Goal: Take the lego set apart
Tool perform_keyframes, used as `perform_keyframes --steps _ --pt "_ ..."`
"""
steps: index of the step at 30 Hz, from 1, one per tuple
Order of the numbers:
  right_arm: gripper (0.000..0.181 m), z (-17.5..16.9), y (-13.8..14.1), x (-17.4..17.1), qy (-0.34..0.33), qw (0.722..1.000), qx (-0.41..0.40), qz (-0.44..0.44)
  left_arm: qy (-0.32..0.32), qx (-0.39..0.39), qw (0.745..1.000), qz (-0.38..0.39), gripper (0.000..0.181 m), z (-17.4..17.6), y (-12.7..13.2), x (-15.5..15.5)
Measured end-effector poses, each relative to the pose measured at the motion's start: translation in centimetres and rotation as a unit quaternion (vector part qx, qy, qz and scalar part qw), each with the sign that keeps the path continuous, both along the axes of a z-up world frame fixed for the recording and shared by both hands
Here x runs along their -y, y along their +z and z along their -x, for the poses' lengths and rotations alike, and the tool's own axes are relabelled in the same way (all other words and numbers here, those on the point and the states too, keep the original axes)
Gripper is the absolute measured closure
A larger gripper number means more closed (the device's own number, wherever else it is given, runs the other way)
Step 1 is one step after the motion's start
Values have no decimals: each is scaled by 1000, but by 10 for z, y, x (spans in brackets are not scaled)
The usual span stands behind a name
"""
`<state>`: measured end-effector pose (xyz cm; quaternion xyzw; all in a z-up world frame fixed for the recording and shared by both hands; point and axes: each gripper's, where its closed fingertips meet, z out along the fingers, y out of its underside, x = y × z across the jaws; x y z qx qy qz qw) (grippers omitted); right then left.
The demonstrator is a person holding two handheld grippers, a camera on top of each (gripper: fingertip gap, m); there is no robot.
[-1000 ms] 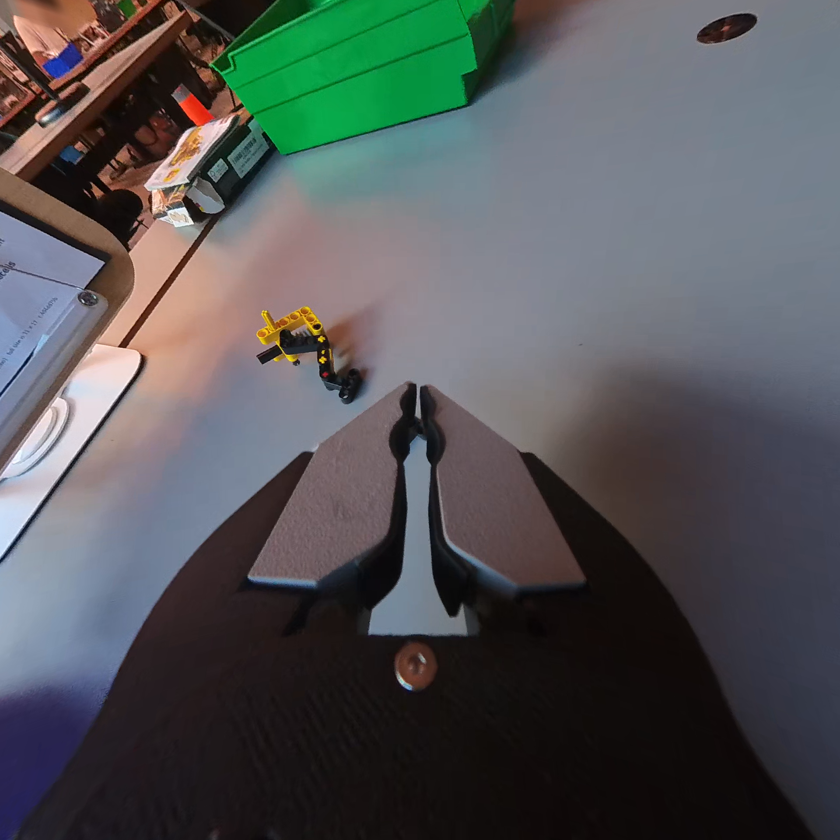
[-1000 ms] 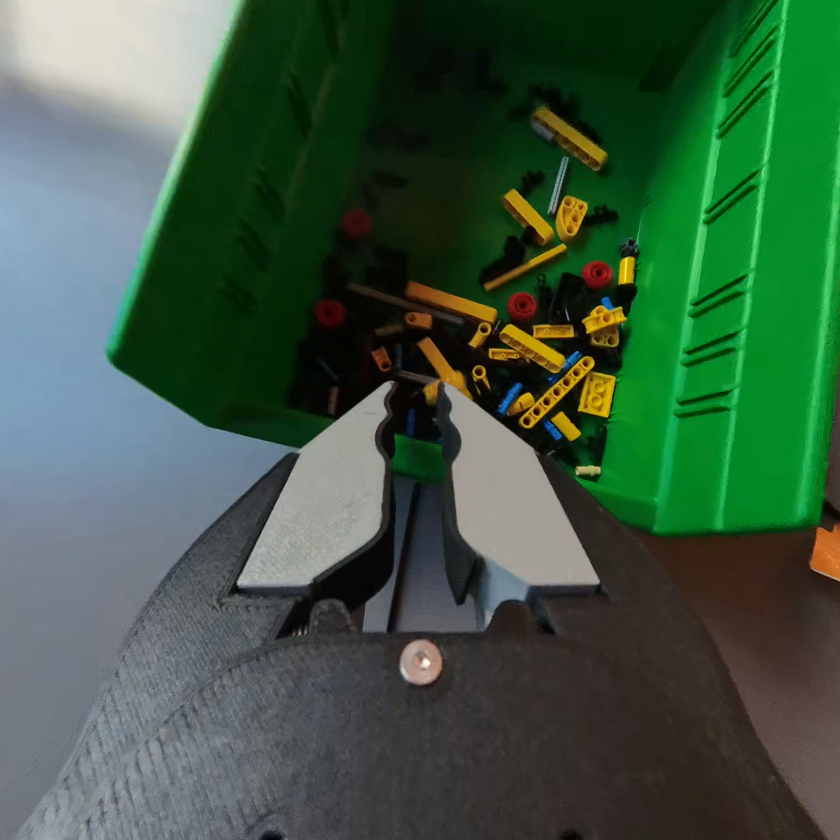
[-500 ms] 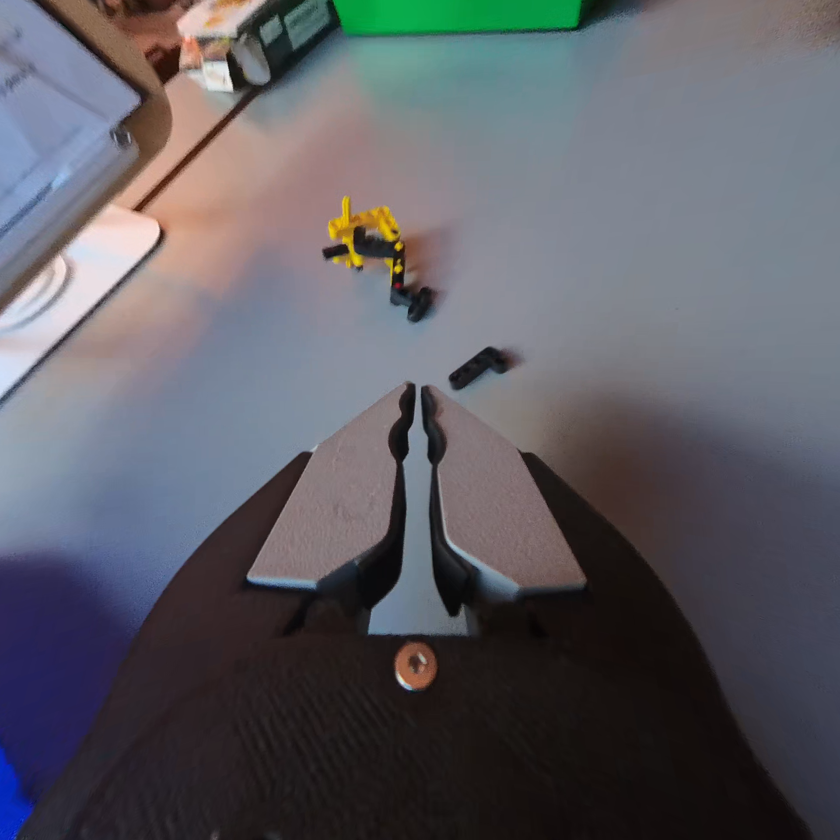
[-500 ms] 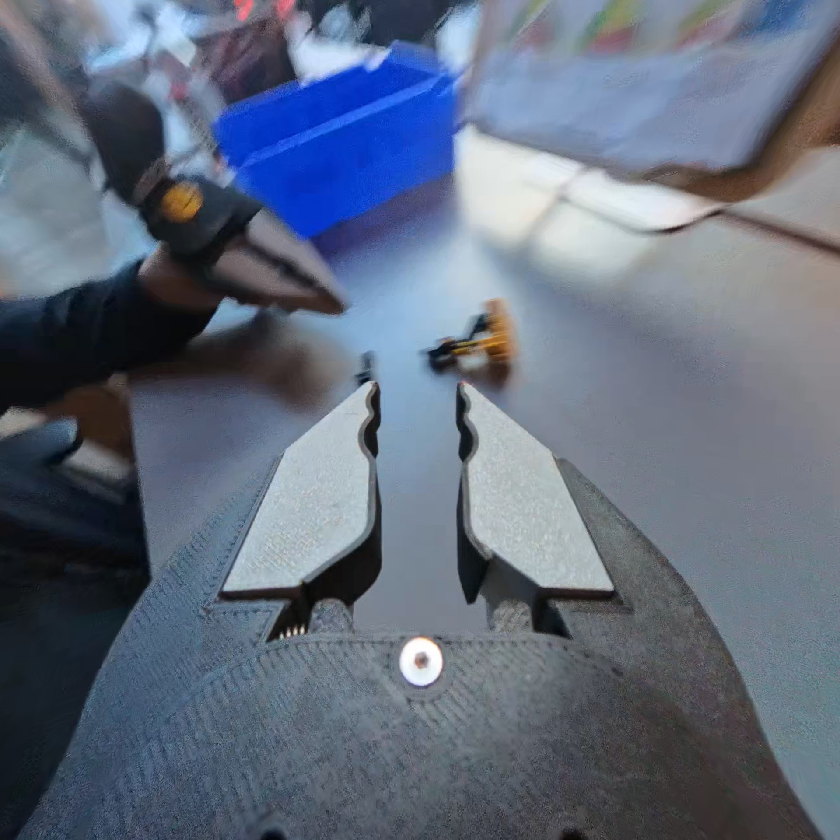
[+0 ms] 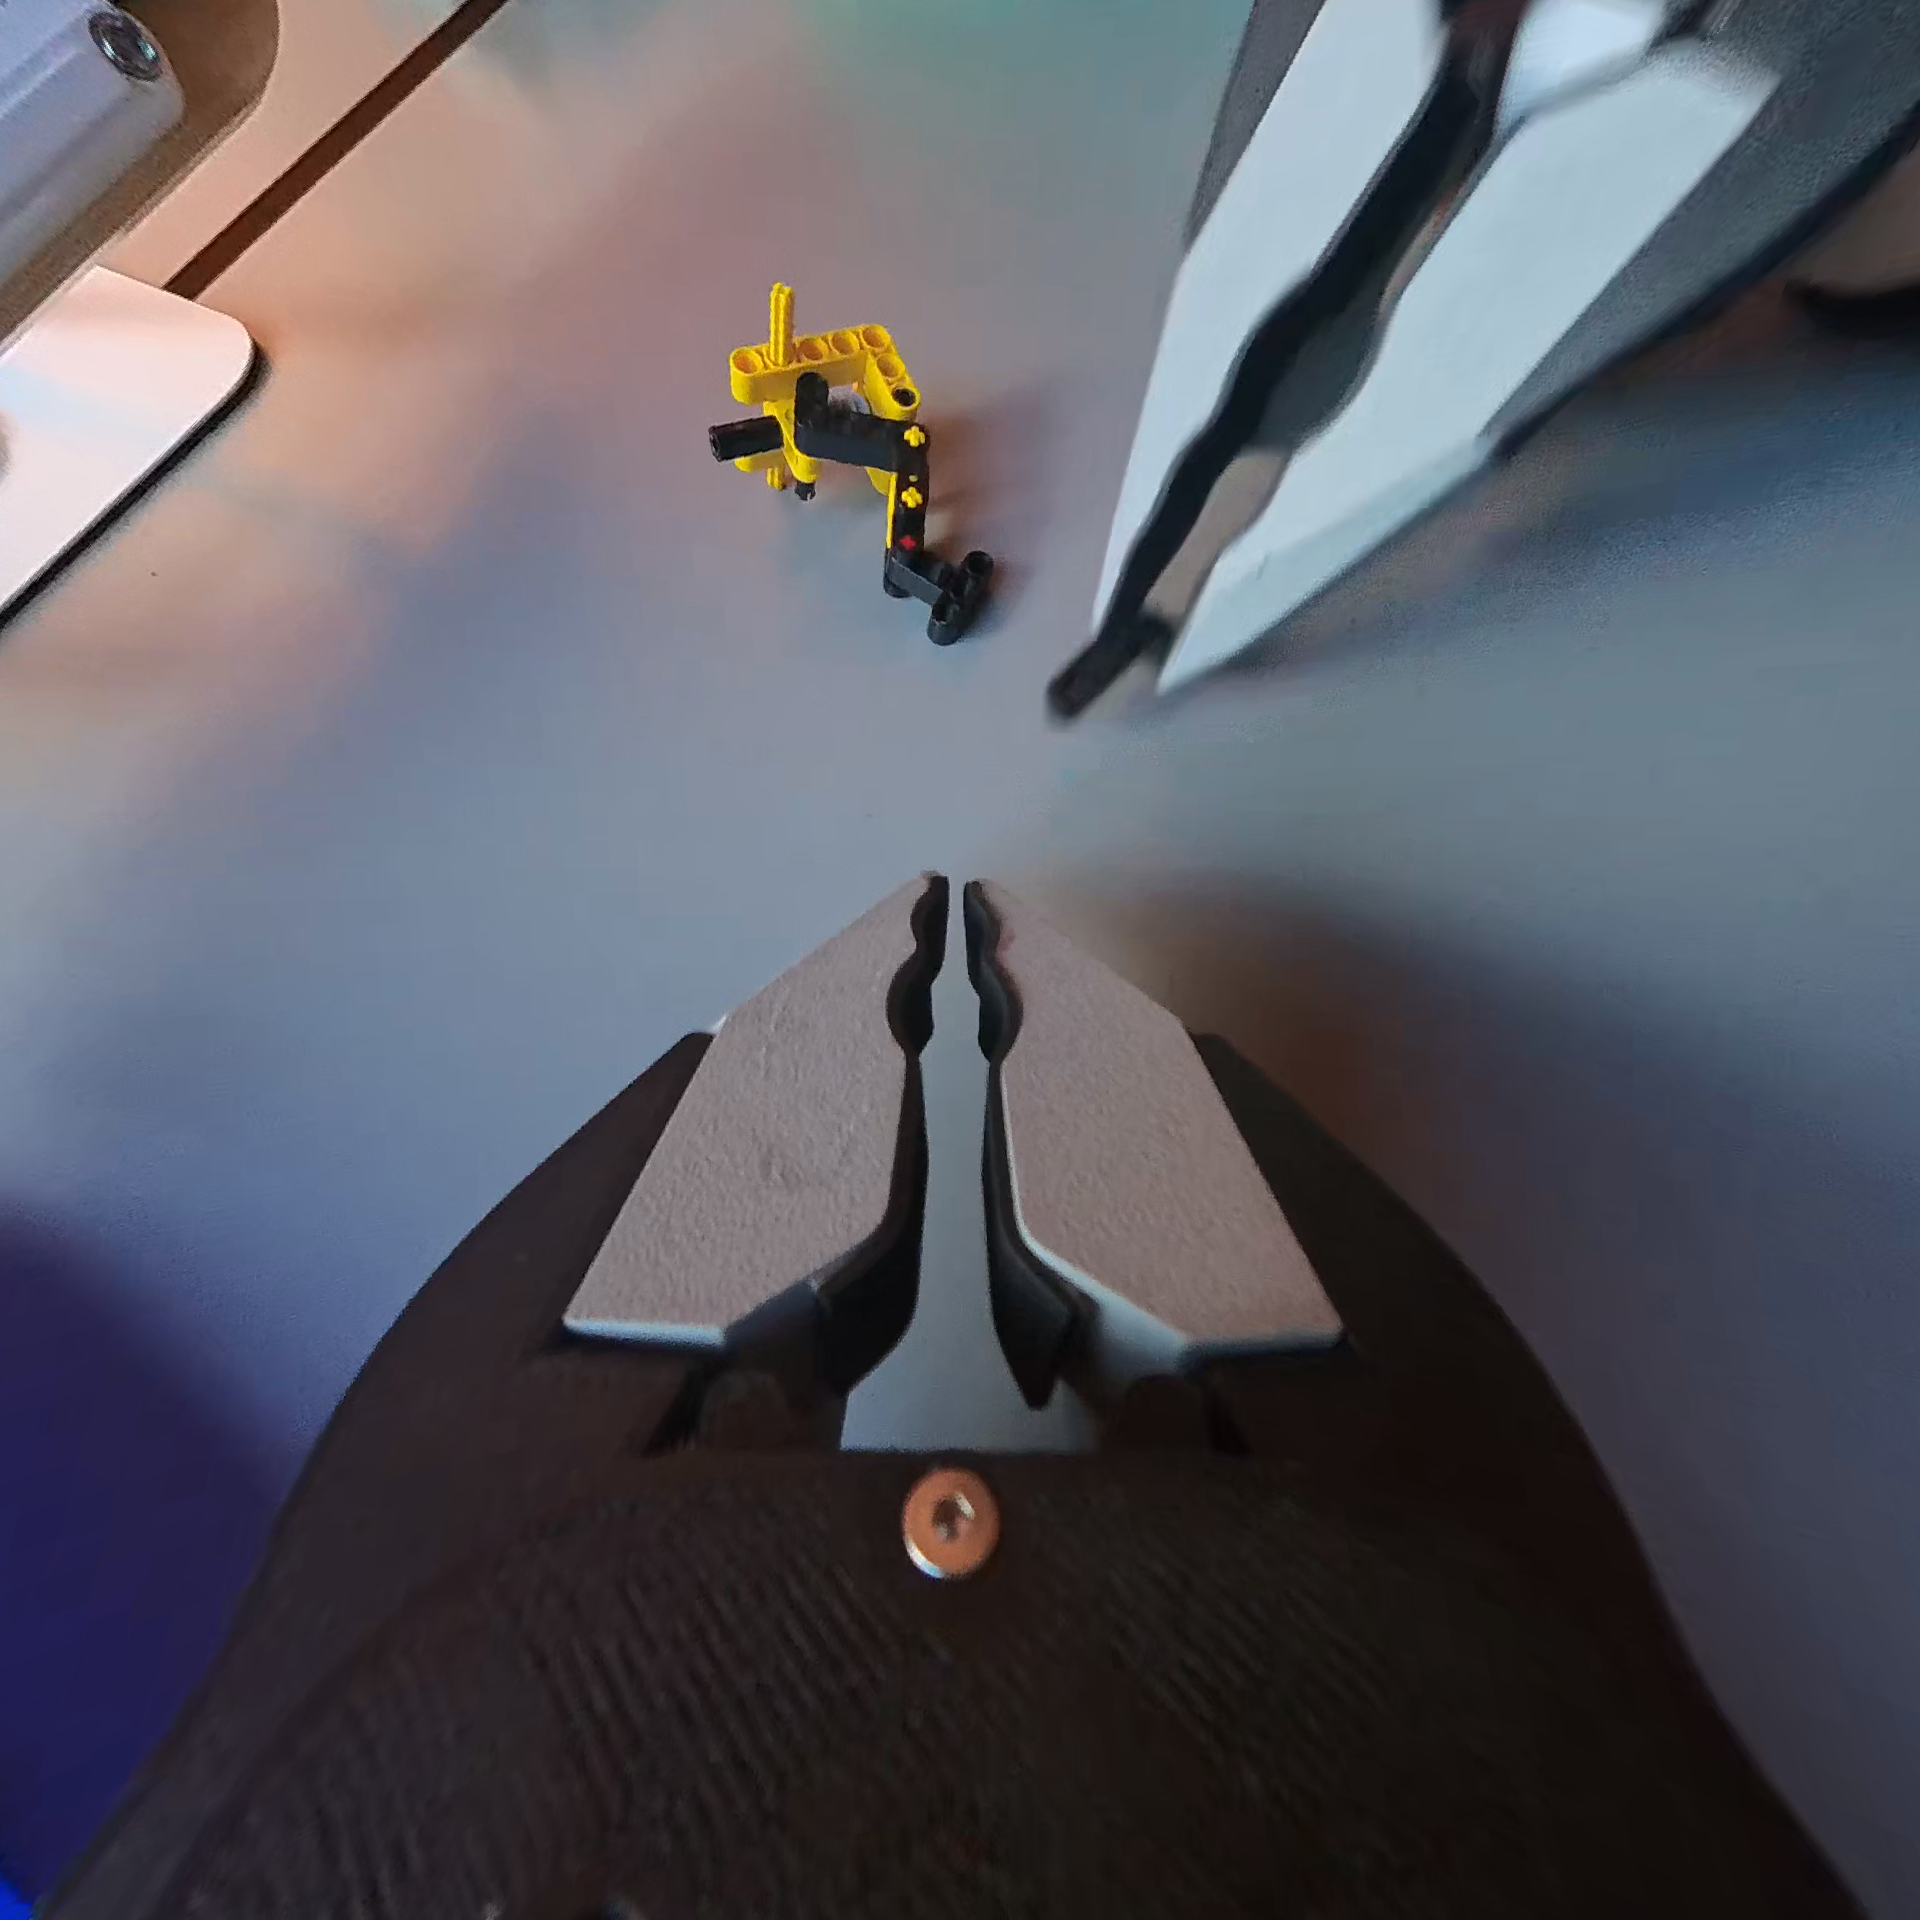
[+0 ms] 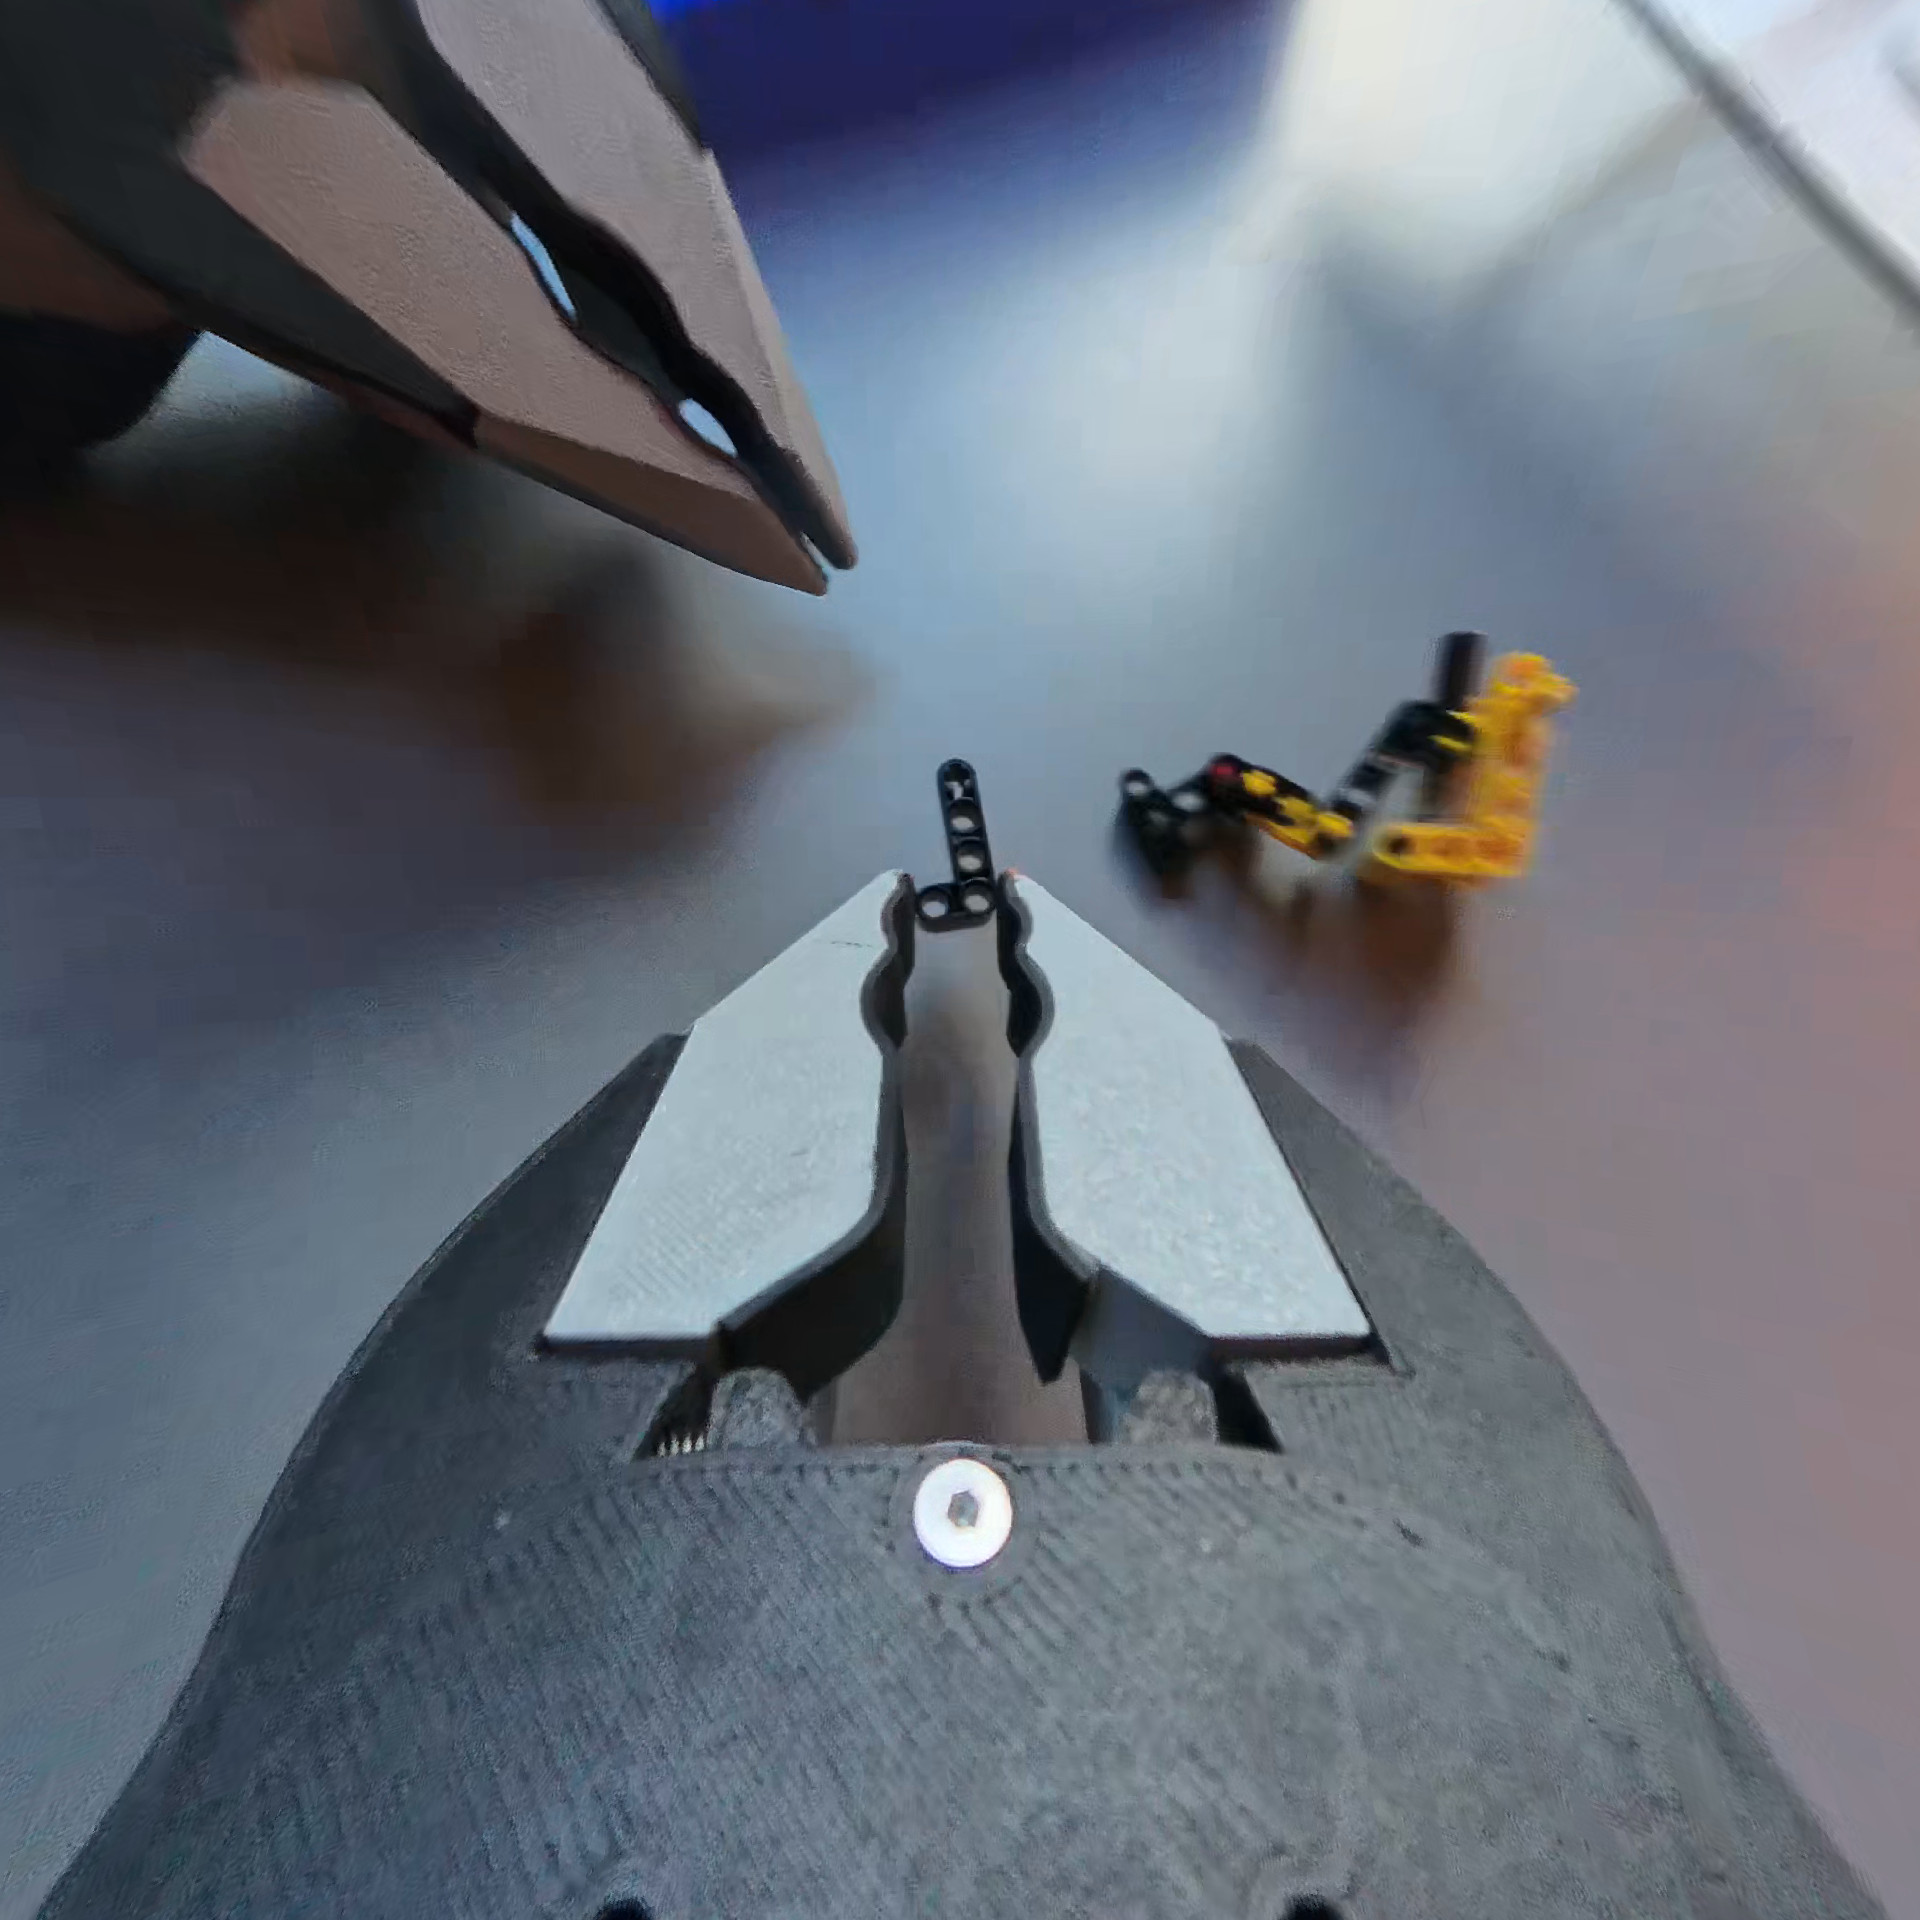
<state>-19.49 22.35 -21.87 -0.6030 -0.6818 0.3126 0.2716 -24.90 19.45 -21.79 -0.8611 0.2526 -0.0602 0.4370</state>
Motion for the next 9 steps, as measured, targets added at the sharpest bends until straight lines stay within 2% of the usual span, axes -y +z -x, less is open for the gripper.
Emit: perform_keyframes --steps 1,3,6,8,9 --pt "169 -14 15 -13 -22 1000 -20 -6 1 -5 1000 2 181 1 -1 0" --pt "169 -53 52 -57 -99 992 -63 -37 1 -13 1000 2 181 0 -2 0" --pt "168 -150 110 -153 -260 953 -112 -104 -7 -15 1000 -1 180 -5 -1 1" --pt "168 -227 121 -220 -367 912 -93 -158 -14 -12 1000 -2 180 -11 0 0" --pt "159 -258 110 -246 -399 900 -65 -161 -17 -10 1000 -1 180 -14 0 0"
